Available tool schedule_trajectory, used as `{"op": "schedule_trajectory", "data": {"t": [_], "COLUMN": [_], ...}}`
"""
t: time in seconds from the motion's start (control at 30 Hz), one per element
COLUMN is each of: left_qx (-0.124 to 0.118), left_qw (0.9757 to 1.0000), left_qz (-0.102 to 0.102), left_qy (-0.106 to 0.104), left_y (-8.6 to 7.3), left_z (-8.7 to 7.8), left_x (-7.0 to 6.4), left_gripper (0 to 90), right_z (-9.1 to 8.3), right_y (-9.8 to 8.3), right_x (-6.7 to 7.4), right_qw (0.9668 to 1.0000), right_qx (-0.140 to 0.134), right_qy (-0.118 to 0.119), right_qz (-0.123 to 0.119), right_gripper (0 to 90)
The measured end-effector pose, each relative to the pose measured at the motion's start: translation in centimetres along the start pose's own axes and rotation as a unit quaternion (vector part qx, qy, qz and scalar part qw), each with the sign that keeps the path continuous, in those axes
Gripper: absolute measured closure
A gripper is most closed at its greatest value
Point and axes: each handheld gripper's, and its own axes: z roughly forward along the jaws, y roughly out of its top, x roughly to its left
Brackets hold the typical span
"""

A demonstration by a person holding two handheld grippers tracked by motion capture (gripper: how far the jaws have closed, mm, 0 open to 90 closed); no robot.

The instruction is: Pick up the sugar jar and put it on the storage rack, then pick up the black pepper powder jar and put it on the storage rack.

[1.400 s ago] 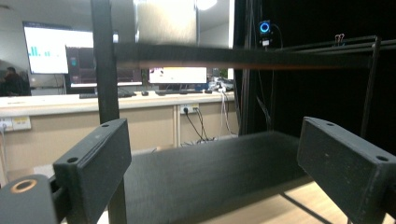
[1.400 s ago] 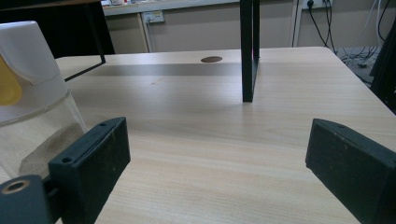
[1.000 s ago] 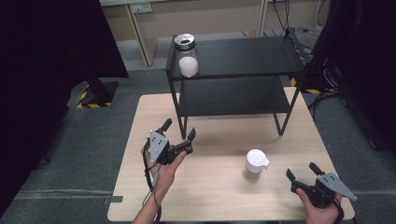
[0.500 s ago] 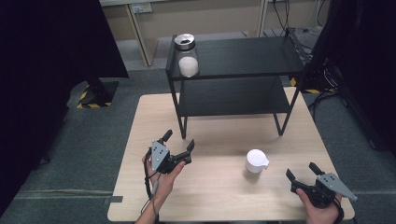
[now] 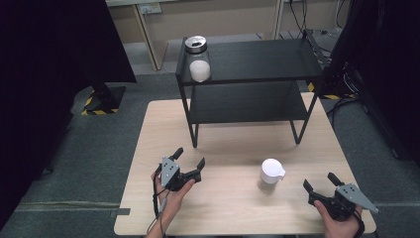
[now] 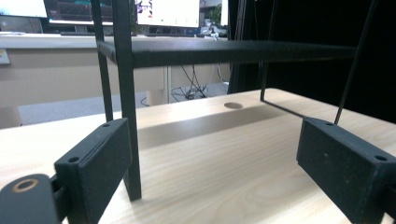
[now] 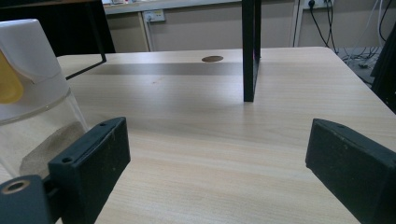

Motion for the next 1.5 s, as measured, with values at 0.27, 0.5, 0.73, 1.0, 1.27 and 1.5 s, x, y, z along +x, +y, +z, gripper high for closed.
{"op": "schedule_trajectory", "data": {"t": [0.27,0.5,0.73,1.0,1.27,1.5], "left_qx": [0.020,0.041,0.061,0.059,0.059,0.060], "left_qw": [0.9997,0.9989,0.9976,0.9976,0.9976,0.9975], "left_qz": [-0.010,-0.014,-0.021,-0.021,-0.017,-0.018], "left_qy": [-0.010,-0.019,-0.027,-0.030,-0.032,-0.032], "left_y": [-0.8,-1.4,-2.0,-2.1,-2.1,-2.0], "left_z": [0.1,0.5,1.0,1.1,1.0,1.1], "left_x": [0.3,0.4,0.5,0.5,0.4,0.4], "left_gripper": [9.9,10.0,10.5,11.3,11.7,11.4], "right_z": [0.0,0.0,0.0,0.0,-0.1,-0.1], "right_y": [0.0,0.0,0.0,0.0,-0.1,-0.1], "right_x": [0.0,0.0,0.0,0.0,0.1,0.1], "right_qw": [1.0000,1.0000,1.0000,1.0000,1.0000,1.0000], "right_qx": [0.000,0.000,0.000,0.001,-0.004,-0.002], "right_qy": [0.000,0.002,0.002,0.002,0.000,-0.001], "right_qz": [-0.001,-0.002,-0.003,-0.004,-0.004,-0.003], "right_gripper": [6.7,6.7,6.7,6.7,6.7,6.7]}}
